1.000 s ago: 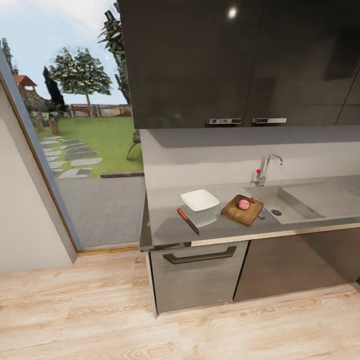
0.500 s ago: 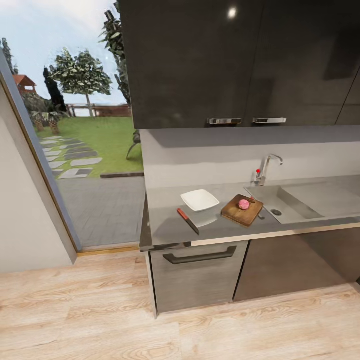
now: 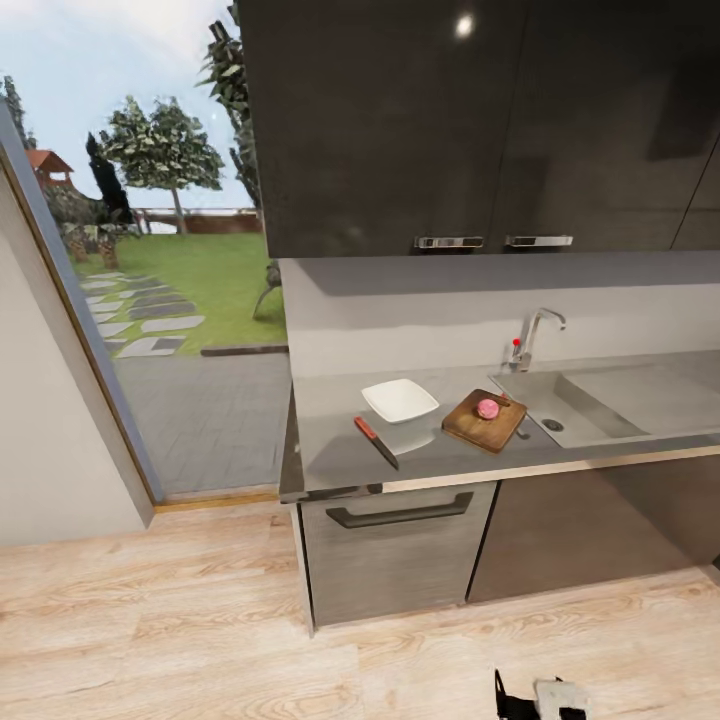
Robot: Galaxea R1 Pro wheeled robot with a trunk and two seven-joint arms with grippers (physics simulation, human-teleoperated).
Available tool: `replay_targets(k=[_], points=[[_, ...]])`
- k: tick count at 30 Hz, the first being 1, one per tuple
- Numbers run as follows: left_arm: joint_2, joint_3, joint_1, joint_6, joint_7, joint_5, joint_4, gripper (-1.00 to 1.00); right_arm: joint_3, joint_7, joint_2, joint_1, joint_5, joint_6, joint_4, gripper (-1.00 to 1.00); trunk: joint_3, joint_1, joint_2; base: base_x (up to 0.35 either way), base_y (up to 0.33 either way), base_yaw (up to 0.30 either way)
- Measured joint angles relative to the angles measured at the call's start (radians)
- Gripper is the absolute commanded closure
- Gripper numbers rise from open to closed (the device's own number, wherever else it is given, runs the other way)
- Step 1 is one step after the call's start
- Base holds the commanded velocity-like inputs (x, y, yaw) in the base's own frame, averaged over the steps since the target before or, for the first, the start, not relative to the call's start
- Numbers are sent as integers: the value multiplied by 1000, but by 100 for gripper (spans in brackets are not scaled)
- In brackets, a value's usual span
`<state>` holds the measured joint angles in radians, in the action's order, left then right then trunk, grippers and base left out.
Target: In the kitchen, take the Vidalia onion out of the sink, dice it on the chopping board with the paring knife, put the diced onion into the bowl on the countertop, then place both the paring knife and the chopping board into the sink.
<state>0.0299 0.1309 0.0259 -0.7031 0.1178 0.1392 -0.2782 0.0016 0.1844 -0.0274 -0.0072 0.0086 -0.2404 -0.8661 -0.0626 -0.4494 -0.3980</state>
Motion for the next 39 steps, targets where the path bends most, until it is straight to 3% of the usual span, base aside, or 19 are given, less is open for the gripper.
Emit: replay_targets(k=[10,12,15,19,26,31,32,39], points=[[0,-1,0,1,0,0,2,-100,0,16,0,0,11,301,-412,-100,0,0,0,0,0,0],[0,-1,0,1,0,0,8,-100,1,25,5,-1,79,419,-549,-100,0,0,0,0,0,0],[0,-1,0,1,0,0,13,-100,0,29,10,-3,130,471,-627,-100,0,0,0,0,0,0],[0,-1,0,1,0,0,15,-100,1,31,20,-30,144,522,-676,-100,0,0,0,0,0,0],[0,0,0,1,0,1,15,-100,3,32,32,-170,147,649,-699,-100,0,0,0,0,0,0],[0,-1,0,1,0,1,16,-100,6,31,77,-264,148,728,-700,-100,0,0,0,0,31,0],[0,-1,0,1,0,2,18,-100,7,30,97,-308,148,756,-701,-100,0,0,0,0,163,0],[0,-2,0,1,0,2,22,-100,19,26,110,-356,145,779,-701,-100,0,0,0,0,260,0]])
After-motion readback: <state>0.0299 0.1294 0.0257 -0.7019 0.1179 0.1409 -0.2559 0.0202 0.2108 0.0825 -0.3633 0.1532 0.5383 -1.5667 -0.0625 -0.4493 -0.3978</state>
